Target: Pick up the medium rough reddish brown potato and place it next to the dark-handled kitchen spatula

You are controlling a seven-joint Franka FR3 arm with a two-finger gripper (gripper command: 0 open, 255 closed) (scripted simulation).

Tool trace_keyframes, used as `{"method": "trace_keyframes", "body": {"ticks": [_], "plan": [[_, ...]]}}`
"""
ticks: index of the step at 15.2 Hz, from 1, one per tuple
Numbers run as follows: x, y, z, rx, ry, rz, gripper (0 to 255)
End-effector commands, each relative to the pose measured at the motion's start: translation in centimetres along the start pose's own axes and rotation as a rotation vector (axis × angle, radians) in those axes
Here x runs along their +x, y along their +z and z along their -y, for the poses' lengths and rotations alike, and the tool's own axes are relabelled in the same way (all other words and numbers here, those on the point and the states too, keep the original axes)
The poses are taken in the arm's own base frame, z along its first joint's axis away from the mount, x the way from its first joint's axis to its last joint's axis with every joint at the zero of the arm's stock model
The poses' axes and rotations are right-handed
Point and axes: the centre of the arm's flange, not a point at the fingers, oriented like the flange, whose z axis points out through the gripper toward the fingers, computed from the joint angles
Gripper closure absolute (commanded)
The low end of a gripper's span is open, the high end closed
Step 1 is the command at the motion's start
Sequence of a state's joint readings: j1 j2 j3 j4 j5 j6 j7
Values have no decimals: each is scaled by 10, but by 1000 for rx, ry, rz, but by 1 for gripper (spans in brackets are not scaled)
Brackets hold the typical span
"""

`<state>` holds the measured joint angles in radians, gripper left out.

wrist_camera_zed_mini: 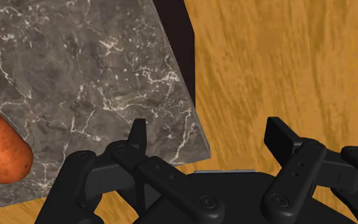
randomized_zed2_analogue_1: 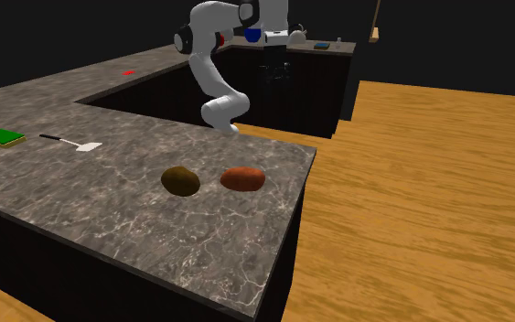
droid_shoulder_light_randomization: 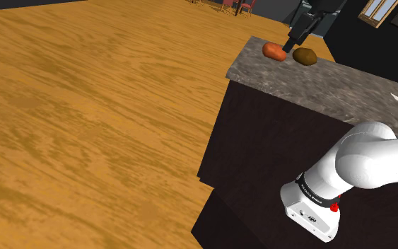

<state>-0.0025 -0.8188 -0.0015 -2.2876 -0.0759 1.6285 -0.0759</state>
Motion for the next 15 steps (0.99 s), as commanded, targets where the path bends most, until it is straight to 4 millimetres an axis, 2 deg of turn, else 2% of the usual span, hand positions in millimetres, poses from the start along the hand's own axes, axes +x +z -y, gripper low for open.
{"method": "trace_keyframes", "body": {"ticks": [1,15], "plan": [[0,0,0,0,0,0,0],[94,53,-172,80,-196,139,0]]}}
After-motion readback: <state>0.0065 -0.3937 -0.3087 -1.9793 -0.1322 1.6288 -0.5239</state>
